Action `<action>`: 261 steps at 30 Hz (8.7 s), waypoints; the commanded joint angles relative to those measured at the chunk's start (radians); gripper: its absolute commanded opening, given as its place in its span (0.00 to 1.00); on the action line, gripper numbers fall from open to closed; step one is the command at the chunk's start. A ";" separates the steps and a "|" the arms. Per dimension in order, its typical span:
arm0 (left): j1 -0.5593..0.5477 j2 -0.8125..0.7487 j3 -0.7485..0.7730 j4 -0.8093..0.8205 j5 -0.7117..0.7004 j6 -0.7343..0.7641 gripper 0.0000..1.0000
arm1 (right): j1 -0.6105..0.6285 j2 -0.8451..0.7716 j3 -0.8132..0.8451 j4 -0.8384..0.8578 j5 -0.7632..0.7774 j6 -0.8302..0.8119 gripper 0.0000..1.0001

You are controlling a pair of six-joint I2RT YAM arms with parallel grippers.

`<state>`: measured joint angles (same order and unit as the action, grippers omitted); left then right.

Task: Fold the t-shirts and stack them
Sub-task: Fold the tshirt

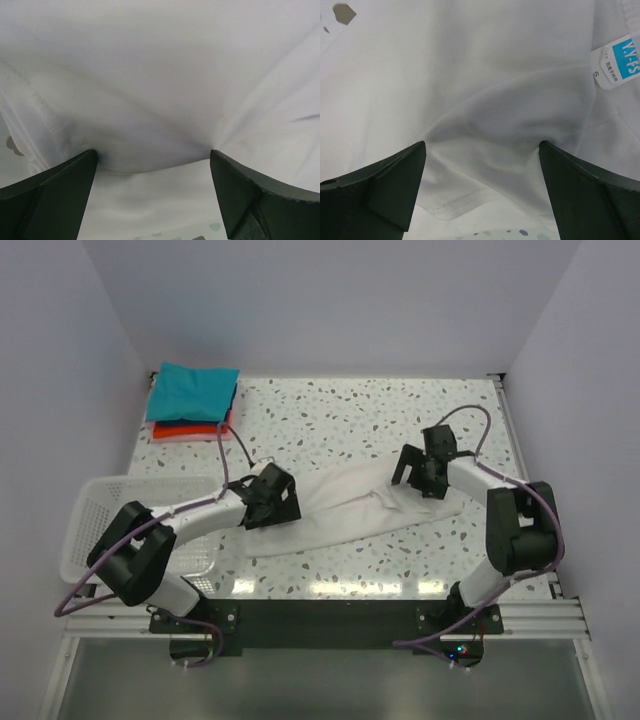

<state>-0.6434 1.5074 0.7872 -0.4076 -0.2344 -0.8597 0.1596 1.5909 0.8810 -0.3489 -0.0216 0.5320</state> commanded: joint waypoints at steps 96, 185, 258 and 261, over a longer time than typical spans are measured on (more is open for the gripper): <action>-0.493 -0.316 -0.286 -0.051 0.003 -0.372 0.00 | 0.668 -0.407 -0.120 -0.272 0.069 0.121 0.97; -0.087 -0.156 0.219 -0.076 -0.111 -0.045 0.00 | 0.479 -0.164 0.222 -0.107 0.034 -0.043 0.00; 0.228 -0.152 0.074 0.098 0.230 0.136 1.00 | 0.402 0.291 0.504 0.054 -0.397 -0.174 0.99; 0.209 -0.237 -0.020 0.127 0.230 0.122 1.00 | 0.432 0.351 0.585 0.060 -0.417 -0.196 0.99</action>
<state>-0.4198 1.3563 0.8314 -0.3229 -0.0113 -0.7090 0.5674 1.8957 1.3674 -0.3206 -0.3847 0.3885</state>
